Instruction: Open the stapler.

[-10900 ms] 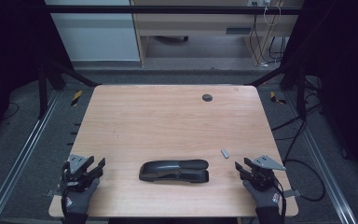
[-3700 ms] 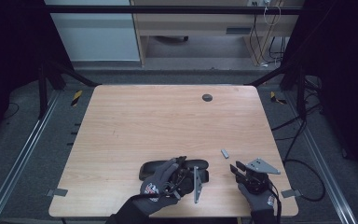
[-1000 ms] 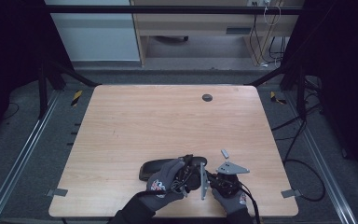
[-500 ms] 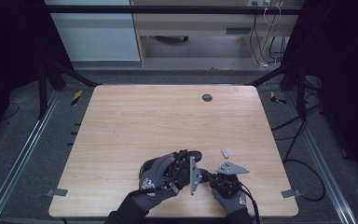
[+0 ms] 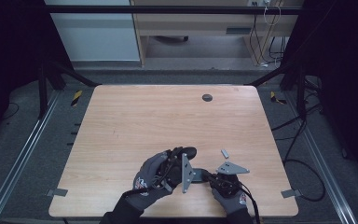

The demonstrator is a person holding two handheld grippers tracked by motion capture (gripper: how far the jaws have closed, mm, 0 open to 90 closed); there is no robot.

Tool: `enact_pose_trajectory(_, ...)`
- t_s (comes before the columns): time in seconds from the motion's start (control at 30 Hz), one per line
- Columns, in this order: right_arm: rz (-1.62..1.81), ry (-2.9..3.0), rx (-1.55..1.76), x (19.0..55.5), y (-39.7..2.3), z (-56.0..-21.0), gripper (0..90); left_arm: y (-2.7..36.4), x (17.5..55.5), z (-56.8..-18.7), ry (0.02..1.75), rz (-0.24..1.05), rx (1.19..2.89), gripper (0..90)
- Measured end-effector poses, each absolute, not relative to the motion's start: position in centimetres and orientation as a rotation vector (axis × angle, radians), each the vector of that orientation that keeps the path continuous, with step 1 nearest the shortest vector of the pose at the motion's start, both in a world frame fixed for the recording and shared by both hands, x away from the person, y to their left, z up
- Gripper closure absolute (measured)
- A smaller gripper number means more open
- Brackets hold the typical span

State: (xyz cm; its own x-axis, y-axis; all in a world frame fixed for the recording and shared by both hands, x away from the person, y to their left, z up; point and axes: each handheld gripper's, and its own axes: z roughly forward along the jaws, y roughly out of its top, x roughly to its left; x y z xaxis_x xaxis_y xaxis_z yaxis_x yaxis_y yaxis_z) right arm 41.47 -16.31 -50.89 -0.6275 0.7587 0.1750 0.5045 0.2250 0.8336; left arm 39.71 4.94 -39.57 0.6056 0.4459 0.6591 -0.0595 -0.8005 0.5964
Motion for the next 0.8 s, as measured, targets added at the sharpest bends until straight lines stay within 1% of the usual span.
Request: enact_pose_trajectory(0.8,1.356,2.233,1.181,41.5,-16.3,-50.9,90.0,9.5,39.5,-37.4,0.430,1.082,2.097,57.1)
